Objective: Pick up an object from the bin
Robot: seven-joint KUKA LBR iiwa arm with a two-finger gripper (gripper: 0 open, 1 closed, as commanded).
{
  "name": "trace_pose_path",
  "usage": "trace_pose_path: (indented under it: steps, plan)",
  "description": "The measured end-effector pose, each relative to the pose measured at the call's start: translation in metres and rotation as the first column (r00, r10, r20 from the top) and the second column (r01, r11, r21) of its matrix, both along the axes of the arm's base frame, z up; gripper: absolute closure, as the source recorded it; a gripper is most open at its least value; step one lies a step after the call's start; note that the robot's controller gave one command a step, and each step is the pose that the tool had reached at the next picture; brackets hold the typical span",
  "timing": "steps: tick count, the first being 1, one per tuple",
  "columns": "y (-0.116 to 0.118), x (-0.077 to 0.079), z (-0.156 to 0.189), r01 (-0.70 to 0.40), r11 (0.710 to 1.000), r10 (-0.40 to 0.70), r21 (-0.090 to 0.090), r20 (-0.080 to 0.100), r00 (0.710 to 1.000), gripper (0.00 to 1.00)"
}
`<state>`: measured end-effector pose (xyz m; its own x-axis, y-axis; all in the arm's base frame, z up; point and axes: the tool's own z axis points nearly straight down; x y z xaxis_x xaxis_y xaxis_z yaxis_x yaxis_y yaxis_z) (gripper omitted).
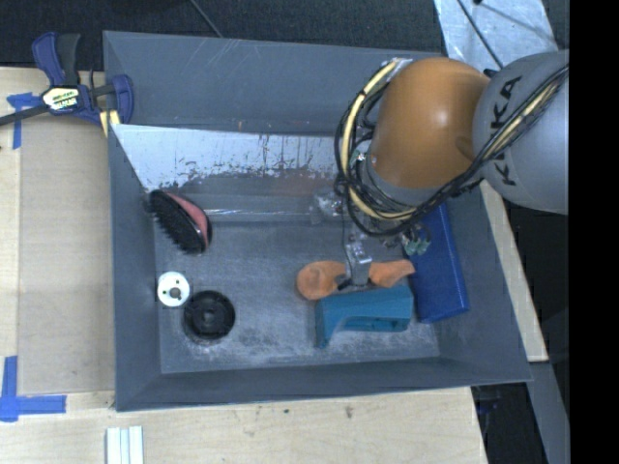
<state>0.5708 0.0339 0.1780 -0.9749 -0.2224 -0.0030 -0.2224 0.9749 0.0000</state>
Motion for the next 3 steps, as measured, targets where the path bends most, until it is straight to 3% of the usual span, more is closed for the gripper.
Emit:
trace_pose_path:
  steps: [1,2,3]
  plan:
    - [0.006,-0.033,-0.029,0.024,1.0,-0.024,0.0,0.0,1.0,0.0]
    - [-0.004,-0.017,-0.098,-0.102,0.995,0.102,0.001,0.008,0.995,1.0]
    - [-0.003,-0.014,-0.097,-0.101,0.995,0.101,0.002,0.018,0.995,0.0]
